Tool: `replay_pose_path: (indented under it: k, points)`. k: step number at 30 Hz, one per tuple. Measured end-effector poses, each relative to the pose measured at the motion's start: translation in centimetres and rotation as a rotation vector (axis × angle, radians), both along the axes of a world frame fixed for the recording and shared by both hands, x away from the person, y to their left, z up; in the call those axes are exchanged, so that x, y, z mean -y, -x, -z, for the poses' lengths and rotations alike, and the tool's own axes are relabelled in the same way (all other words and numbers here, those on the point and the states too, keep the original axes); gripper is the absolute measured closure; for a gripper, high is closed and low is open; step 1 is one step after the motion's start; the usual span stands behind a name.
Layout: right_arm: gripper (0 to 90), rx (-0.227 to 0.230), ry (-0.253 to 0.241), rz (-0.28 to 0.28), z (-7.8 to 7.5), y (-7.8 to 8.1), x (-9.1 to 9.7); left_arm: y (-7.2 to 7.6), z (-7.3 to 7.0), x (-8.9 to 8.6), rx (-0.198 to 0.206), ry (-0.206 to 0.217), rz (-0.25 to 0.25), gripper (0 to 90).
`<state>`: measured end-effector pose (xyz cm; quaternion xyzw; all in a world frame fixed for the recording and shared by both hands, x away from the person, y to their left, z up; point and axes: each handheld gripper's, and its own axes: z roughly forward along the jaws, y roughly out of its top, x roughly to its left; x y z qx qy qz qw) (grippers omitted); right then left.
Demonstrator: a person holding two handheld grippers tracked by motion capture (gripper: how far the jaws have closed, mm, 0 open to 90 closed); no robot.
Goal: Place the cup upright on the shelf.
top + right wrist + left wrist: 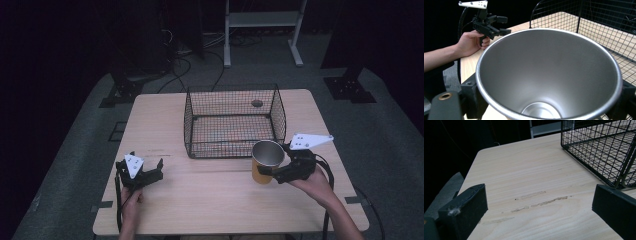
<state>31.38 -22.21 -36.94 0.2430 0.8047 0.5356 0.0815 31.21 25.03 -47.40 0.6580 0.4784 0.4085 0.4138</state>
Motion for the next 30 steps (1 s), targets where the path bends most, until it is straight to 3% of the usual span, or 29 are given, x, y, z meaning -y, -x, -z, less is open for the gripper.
replay_pose_path:
  k: [10, 30]
  points:
    - [12.5, 0.002, -0.010, -0.021, -2.0, -1.0, -0.1, 0.0, 0.0, 0.0, 0.000, 0.002, 0.000, 0.0]
    - [12.4, -0.006, -0.016, -0.051, -4.5, -3.6, -0.8, 0.0, 0.0, 0.0, 0.000, 0.001, 0.001, 0.0]
